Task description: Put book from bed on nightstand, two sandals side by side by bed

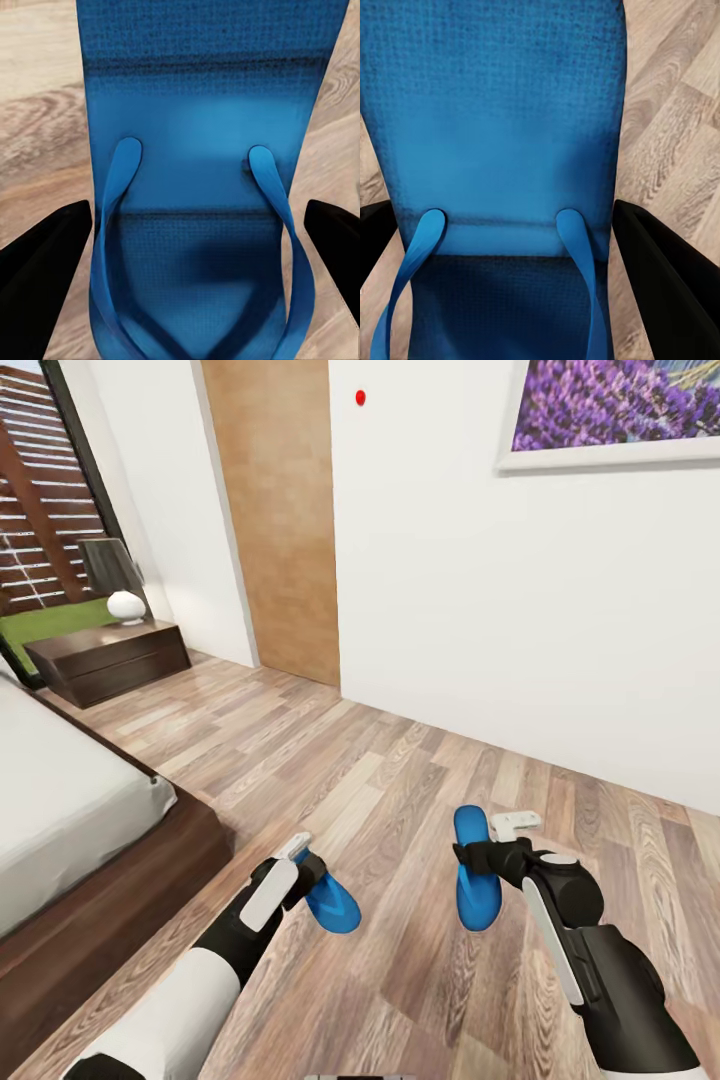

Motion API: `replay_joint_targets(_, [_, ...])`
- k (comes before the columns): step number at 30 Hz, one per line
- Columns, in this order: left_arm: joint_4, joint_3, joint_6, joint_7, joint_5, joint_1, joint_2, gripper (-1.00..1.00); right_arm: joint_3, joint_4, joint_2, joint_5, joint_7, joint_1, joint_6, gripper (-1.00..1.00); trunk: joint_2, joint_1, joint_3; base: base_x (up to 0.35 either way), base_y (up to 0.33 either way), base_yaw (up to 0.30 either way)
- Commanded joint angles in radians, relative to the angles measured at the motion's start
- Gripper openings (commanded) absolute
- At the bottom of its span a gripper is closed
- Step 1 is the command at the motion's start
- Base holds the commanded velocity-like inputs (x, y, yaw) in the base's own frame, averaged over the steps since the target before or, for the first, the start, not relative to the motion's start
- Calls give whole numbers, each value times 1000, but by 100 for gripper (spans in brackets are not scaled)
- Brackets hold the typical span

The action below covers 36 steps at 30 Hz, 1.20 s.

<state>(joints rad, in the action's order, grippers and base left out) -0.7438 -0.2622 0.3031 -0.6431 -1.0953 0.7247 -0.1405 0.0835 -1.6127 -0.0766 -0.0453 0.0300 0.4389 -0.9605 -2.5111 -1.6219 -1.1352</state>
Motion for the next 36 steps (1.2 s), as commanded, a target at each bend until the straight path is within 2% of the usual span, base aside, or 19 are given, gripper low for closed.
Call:
replay_joint_targets(1, [2, -4, -1, -32, -13, 2, 1, -100, 4, -1, 12, -2, -2, -3, -2, -100, 0, 0, -1, 102, -85, 255])
replay_joint_targets(8, [3, -7, -3, -44, -18, 4, -2, -100, -1, -1, 20, -2, -2, -5, -8, -100, 0, 0, -1, 82, -56, 225])
replay_joint_targets(20, [5, -7, -10, -53, -21, 5, -7, -100, 0, -1, 22, -2, -1, -4, -1, -100, 0, 0, -1, 249, -189, 24])
replay_joint_targets(26, [7, -4, -109, -146, -38, 4, -8, -100, 0, -1, 22, -2, -1, -3, 0, -100, 0, 0, -1, 279, -204, 0])
replay_joint_targets(29, [7, -4, -135, -168, -59, 2, -8, -100, 0, -1, 22, -2, -1, -3, -1, -100, 0, 0, -1, 279, -202, 0])
replay_joint_targets(30, [7, -5, -160, -182, -78, 0, -7, -100, 0, -1, 22, -2, -1, -3, 0, -100, 0, 0, -1, 279, -201, 0])
replay_joint_targets(36, [11, -4, -182, -186, -91, -6, -5, -100, -1, -1, 21, -2, -1, -3, 0, -100, 0, 0, -1, 280, -197, 67])
